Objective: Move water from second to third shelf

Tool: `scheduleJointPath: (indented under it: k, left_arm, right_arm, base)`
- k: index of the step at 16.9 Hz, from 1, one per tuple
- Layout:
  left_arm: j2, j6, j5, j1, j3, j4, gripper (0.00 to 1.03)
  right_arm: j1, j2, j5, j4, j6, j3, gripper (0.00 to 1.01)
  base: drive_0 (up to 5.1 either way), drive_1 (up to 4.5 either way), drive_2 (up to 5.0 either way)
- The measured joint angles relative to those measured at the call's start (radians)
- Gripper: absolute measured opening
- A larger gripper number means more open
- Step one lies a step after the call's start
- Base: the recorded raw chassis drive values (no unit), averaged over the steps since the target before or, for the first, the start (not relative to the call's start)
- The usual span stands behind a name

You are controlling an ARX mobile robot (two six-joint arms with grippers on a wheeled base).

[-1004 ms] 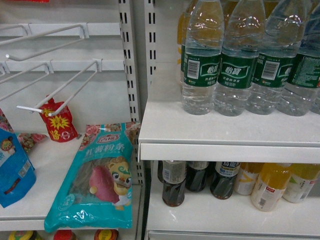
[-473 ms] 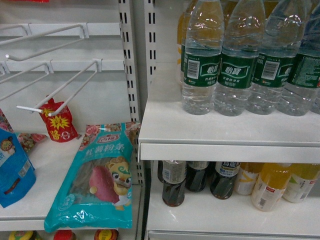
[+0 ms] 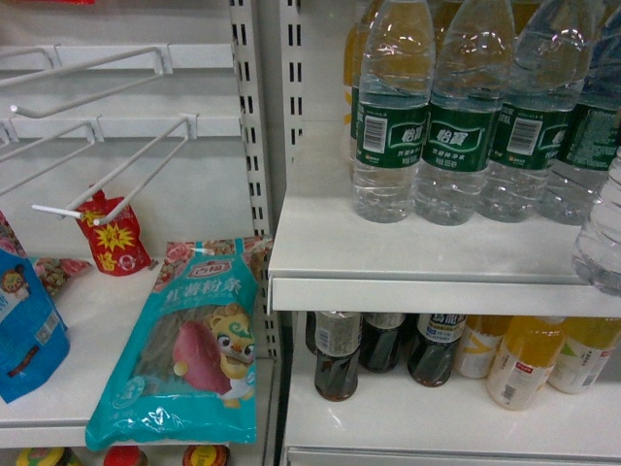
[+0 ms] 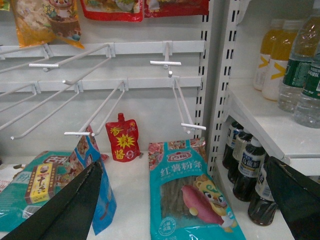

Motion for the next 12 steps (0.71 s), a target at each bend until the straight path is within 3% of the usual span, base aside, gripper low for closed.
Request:
scheduleJointPath:
  k: [2,7,12]
  left_arm:
    - [0.0,0.0,0.0,0.0,0.0,0.0,0.98]
    - [0.0,0.0,0.0,0.0,0.0,0.0,0.98]
    - [0.0,0.0,0.0,0.0,0.0,0.0,0.98]
  right_arm:
    - [0.014,0.045,0.023,-0.028,0.019,0.065,0.43]
    - [0.06,0.129,0.083,-0.075,0.027,0.147,0.43]
    - [0.043,0.202,0.111,-0.085,0.025,0.192,0.43]
  base:
    - [0.0,0.0,0.0]
    - [0.0,0.0,0.0]
    - [0.0,0.0,0.0]
